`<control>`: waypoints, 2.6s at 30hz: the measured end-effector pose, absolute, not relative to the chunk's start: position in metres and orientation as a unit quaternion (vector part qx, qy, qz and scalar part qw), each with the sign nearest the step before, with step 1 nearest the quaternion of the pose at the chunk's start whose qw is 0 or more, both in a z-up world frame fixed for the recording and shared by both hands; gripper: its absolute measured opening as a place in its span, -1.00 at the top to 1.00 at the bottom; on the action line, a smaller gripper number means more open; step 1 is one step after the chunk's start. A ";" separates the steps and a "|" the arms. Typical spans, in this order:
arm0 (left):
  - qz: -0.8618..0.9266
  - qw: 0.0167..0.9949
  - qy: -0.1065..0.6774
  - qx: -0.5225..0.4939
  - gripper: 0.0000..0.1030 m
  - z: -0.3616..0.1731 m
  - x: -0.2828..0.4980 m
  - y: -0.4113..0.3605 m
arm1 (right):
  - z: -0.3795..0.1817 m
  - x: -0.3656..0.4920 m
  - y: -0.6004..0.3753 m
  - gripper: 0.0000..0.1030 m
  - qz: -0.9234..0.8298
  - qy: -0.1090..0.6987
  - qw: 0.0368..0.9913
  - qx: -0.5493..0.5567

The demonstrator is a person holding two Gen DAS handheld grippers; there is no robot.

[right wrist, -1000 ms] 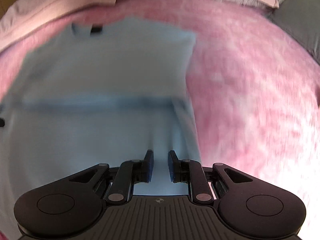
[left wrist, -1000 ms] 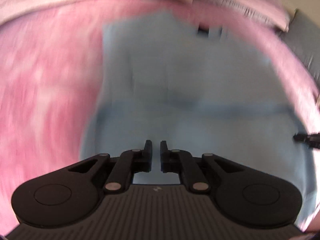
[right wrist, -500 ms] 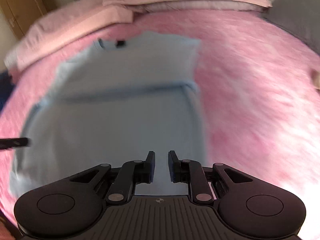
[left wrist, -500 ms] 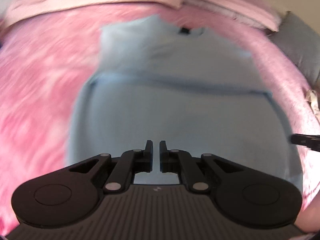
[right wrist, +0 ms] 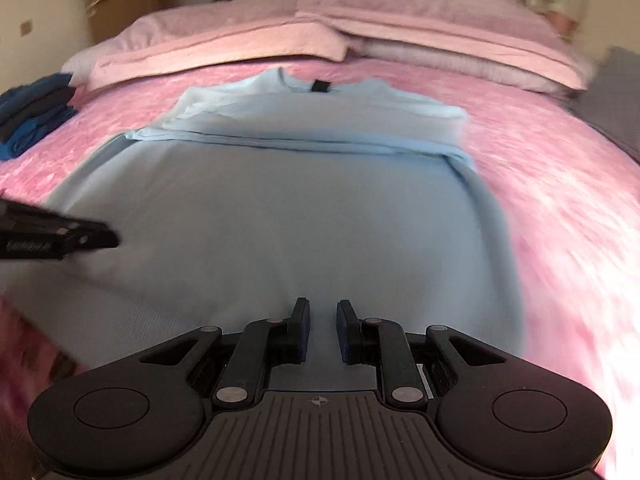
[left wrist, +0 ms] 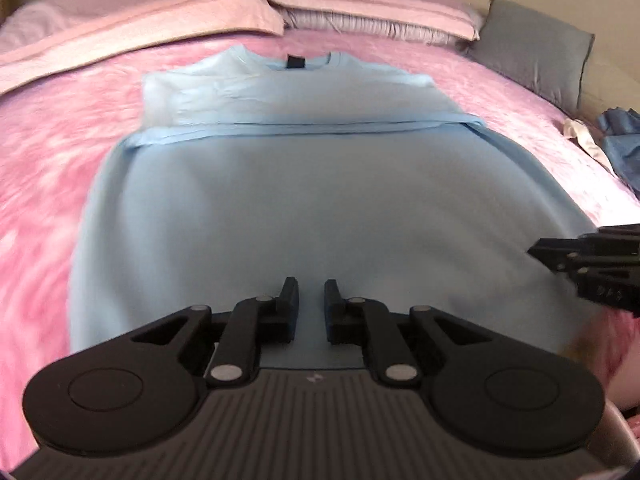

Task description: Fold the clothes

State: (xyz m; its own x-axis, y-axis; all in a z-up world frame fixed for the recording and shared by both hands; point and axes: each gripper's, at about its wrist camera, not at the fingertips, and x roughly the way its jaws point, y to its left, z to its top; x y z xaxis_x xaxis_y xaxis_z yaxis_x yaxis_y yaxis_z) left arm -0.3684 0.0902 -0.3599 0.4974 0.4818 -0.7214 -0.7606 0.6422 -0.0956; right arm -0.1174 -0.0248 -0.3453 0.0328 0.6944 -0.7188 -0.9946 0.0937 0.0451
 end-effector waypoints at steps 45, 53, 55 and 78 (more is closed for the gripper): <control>0.463 0.812 0.323 -0.151 0.24 -0.280 -0.441 -0.115 | -0.271 -0.218 -0.199 -0.46 0.594 0.313 0.717 -0.191; 0.458 0.799 0.346 -0.180 0.24 -0.309 -0.436 -0.096 | -0.298 -0.211 -0.178 -0.46 0.576 0.345 0.710 -0.210; 0.455 0.795 0.354 -0.187 0.24 -0.318 -0.434 -0.091 | -0.305 -0.210 -0.174 -0.46 0.571 0.351 0.710 -0.217; 0.506 0.783 0.291 -0.217 0.25 -0.317 -0.457 -0.017 | -0.289 -0.123 -0.167 -0.46 0.530 0.334 0.771 -0.112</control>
